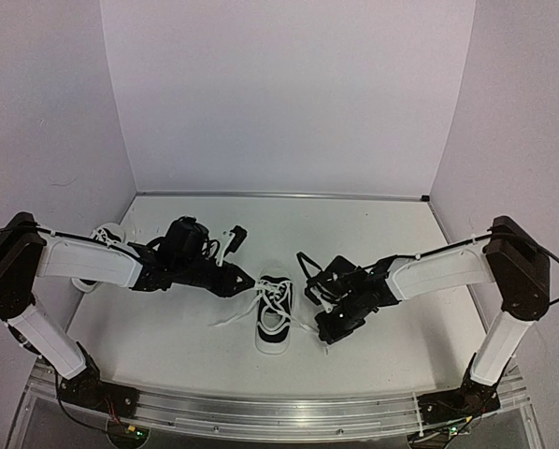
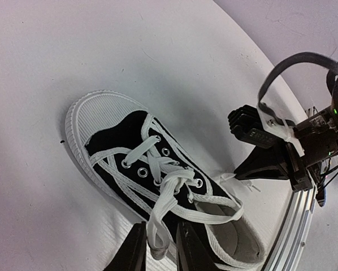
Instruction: Tie the shoes
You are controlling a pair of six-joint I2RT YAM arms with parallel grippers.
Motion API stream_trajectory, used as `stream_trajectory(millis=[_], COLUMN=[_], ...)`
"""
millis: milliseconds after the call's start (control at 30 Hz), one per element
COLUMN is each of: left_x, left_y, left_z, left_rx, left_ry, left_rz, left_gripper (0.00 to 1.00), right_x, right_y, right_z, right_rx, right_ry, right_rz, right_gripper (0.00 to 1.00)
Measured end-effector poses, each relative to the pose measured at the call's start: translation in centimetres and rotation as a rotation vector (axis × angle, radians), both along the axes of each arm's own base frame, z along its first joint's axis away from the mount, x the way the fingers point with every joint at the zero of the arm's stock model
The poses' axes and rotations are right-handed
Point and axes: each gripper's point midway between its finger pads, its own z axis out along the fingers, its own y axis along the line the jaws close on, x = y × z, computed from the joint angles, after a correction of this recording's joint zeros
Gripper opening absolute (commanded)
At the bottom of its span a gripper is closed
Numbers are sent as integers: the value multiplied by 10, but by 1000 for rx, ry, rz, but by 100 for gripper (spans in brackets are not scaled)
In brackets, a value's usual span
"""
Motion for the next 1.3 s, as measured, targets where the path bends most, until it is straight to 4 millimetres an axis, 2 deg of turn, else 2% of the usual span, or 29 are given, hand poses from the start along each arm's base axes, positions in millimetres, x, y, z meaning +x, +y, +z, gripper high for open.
stream_trajectory(millis=[100, 367, 533, 700, 833, 967, 1033, 1100, 1167, 1300], left_x=[0, 3, 4, 5, 5, 5, 4, 3, 1, -2], left_y=[0, 2, 3, 4, 4, 4, 3, 3, 2, 1], left_z=[0, 0, 0, 0, 0, 0, 0, 0, 1, 1], left_rx=[-2, -3, -2, 0, 1, 1, 2, 3, 1, -1], left_ry=[2, 4, 5, 3, 2, 0, -6, -12, -17, -27], left_rz=[-3, 8, 13, 18, 20, 16, 6, -8, -26, -56], left_gripper=[0, 0, 0, 0, 0, 0, 0, 0, 0, 0], right_x=[3, 24, 50, 68, 73, 64, 53, 41, 31, 23], right_y=[-6, -22, -43, -62, -70, -66, -65, -66, -64, -54], right_z=[-1, 13, 32, 37, 36, 30, 22, 14, 10, 20], right_rx=[-37, -89, -80, -88, -96, -72, -59, -52, -44, 14], right_ry=[-17, -88, -137, -154, -149, -112, -72, -30, 1, 22], right_rz=[-10, -68, -157, -227, -243, -206, -176, -149, -114, -74], right_gripper=[0, 0, 0, 0, 0, 0, 7, 31, 46, 48])
